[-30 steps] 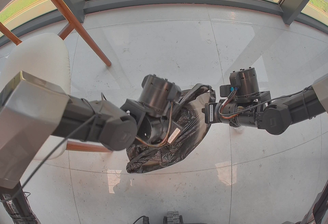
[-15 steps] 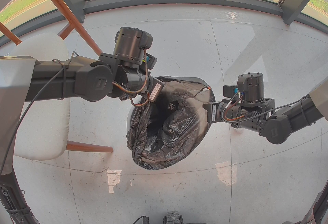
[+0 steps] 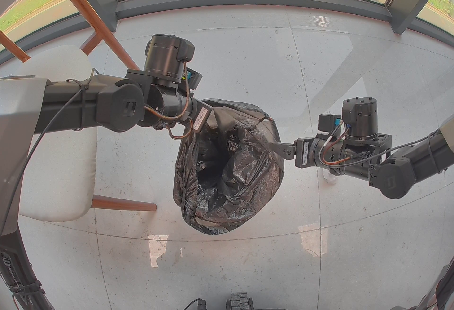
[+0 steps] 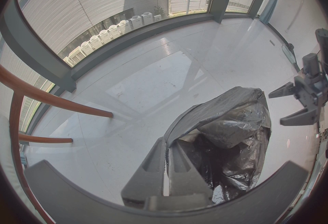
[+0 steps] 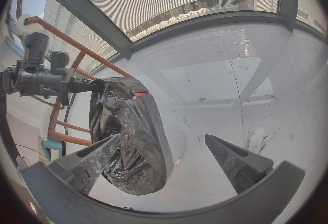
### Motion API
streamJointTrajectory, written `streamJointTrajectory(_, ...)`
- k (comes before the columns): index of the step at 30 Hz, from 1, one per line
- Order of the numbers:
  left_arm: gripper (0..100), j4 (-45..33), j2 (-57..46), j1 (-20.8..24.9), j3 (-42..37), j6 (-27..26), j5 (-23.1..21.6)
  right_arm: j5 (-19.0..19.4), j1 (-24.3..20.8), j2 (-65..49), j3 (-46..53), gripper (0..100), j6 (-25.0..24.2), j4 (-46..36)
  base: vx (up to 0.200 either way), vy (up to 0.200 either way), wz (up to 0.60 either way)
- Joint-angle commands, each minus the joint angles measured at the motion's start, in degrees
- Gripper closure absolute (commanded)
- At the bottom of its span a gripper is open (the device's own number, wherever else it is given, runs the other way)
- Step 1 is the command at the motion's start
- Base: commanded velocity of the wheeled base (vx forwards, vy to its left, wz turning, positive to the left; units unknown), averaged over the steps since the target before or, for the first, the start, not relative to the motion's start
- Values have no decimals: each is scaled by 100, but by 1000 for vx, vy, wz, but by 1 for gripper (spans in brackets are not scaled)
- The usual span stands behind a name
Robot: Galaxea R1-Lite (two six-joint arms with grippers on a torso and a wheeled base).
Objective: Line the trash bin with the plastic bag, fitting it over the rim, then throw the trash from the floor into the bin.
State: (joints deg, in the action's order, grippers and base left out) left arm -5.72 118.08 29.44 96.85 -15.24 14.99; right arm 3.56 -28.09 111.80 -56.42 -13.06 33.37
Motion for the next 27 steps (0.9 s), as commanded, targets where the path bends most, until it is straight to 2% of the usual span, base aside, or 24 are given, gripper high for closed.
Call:
streamJointTrajectory(1, 100, 71, 93, -132, 35, -49, -5, 4, -4, -361, 201, 0, 5, 21, 0, 0, 0)
streamJointTrajectory(4, 100, 123, 216, -316, 79, -155, -137, 4, 31, -457, 307, 0, -4, 21, 0, 0, 0)
streamJointTrajectory(5, 0, 123, 216, -316, 79, -155, -137, 4, 31, -457, 307, 0, -4, 21, 0, 0, 0)
streamJointTrajectory(9, 0, 343, 242, -316, 106, -172, -304, 13, 40, -580, 491, 0, -22, 38, 0, 0, 0)
streamJointTrajectory(15, 0, 71, 110, -334, -149, -216, -330, 13, 40, -686, 702, 0, -22, 38, 0, 0, 0)
streamJointTrajectory(18, 0, -158, -285, -334, -721, -208, -383, 4, 40, -756, 825, 0, -22, 38, 0, 0, 0)
streamJointTrajectory(22, 0, -79, -637, -316, -1599, -199, -427, 4, 40, -774, 922, 0, -4, 38, 0, 0, 0)
streamJointTrajectory(27, 0, 677, -734, -325, -2452, -225, -533, -4, 14, -774, 913, 0, -4, 38, 0, 0, 0)
